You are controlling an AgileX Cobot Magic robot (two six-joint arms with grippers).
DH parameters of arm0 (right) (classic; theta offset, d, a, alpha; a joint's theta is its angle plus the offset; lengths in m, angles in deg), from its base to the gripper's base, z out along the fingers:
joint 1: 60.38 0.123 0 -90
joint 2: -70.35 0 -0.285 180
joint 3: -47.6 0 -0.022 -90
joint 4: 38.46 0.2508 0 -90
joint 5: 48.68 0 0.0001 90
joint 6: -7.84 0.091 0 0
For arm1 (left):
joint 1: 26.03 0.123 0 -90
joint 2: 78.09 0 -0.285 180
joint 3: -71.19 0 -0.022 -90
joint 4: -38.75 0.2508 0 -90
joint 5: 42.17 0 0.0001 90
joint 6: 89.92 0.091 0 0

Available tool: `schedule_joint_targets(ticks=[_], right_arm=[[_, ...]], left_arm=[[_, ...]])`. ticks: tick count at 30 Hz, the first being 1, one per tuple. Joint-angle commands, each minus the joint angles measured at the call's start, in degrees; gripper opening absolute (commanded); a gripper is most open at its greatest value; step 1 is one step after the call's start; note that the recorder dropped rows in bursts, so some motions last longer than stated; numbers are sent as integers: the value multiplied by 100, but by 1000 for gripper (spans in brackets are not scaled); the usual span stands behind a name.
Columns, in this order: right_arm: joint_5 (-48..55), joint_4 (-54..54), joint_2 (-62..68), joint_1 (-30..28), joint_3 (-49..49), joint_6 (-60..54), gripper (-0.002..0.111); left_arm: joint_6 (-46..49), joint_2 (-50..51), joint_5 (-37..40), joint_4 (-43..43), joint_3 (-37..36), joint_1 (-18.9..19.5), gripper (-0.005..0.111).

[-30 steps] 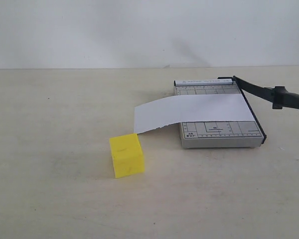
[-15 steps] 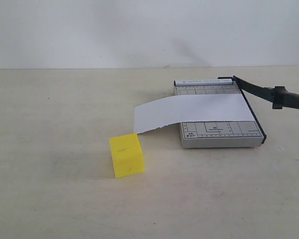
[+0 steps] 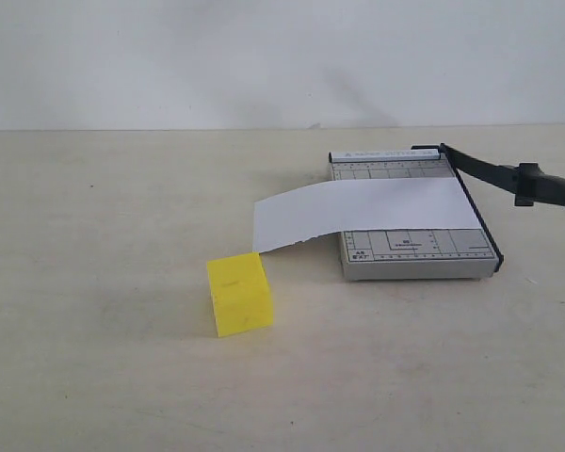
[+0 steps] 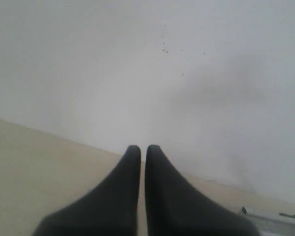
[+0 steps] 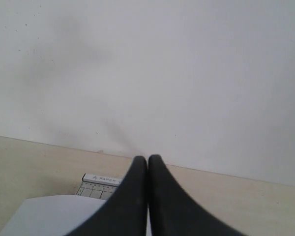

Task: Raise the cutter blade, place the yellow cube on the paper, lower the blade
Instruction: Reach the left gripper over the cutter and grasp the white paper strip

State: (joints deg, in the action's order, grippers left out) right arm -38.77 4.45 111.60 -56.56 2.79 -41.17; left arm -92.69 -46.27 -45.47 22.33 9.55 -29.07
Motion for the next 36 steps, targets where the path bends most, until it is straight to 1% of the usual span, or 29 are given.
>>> schedule_joint_targets(ticks=[1,4,6,7,8,10,13,16,21,23,30,36], right_arm=[[-46,3,-22,-39,27,-60,0],[-22,-173,-22,-39,27,-80,0],[-89,-346,-22,-39,27,-80,0],[-153,-398,-22,-39,27,-80,0],[-194,-488,-22,-39,27,-80,0],[-184,-486,-22,-39,27,-90,0],[-142,-486,-22,-39,27,-90,0],[-142,-486,-22,-39,27,-90,0],[-142,-486,222,-39,27,-90,0],[-142,-486,433,-39,27,-90,0],[-142,-450,1326,-39,27,-37,0],[-119,-450,1526,-39,27,-15,0]], left_arm=[[-22,2138,-451,1285,1249,-1087,4],[-22,4219,-1052,2070,2100,-2530,4],[-73,5566,-990,2477,2828,-3147,4],[-195,6061,-825,2545,3234,-3308,4],[-446,6667,-472,2545,3731,-3422,4],[-864,7510,-8,2545,4501,-3432,4],[-919,8045,102,2534,5085,-3418,4],[-1094,8340,52,2523,5537,-3474,4],[-1653,8931,-436,2523,5891,-3590,4],[-1734,9237,-583,2523,6028,-3614,4],[-1734,9905,-629,2546,6649,-3629,4],[-1734,10362,-629,2546,7152,-3744,4]])
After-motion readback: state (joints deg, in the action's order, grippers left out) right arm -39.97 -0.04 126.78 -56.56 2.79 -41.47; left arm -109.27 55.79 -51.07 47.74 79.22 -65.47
